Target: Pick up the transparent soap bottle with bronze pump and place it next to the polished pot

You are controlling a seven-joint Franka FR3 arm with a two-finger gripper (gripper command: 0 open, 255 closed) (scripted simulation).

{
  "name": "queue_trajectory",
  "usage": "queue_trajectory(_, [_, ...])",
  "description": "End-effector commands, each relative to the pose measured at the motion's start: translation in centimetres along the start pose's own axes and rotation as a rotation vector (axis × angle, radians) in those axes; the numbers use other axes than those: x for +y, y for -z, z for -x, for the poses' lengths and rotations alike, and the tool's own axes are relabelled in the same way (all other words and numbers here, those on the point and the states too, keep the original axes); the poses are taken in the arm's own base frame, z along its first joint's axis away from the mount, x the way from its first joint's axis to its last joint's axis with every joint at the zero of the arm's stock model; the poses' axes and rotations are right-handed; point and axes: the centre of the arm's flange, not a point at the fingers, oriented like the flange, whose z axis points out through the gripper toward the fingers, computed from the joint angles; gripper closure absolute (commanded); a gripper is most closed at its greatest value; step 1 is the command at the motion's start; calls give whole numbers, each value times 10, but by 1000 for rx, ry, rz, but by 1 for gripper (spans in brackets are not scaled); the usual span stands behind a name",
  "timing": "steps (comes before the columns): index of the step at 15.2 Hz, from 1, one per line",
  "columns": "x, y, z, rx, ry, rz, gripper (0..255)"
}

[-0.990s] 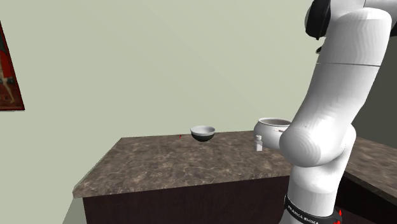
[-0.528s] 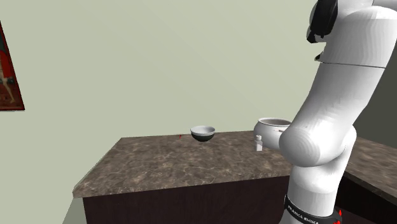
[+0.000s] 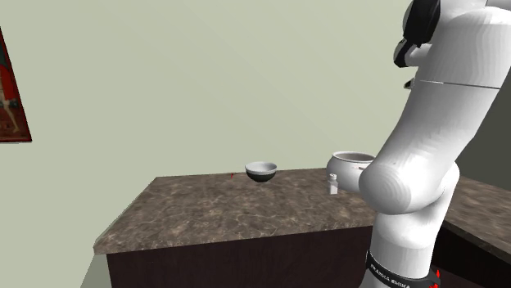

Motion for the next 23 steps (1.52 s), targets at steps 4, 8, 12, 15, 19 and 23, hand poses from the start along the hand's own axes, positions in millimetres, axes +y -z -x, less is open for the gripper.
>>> queue_trajectory(4, [4, -26, 1, 0, 0, 1, 255])
queue_trajectory(8, [8, -47, 2, 0, 0, 1, 255])
queue_trajectory(12, [9, -54, 2, 0, 0, 1, 255])
queue_trajectory(15, [9, -54, 2, 0, 0, 1, 255])
queue_trajectory(19, [9, -54, 2, 0, 0, 1, 0])
queue_trajectory(23, [9, -54, 2, 0, 0, 1, 0])
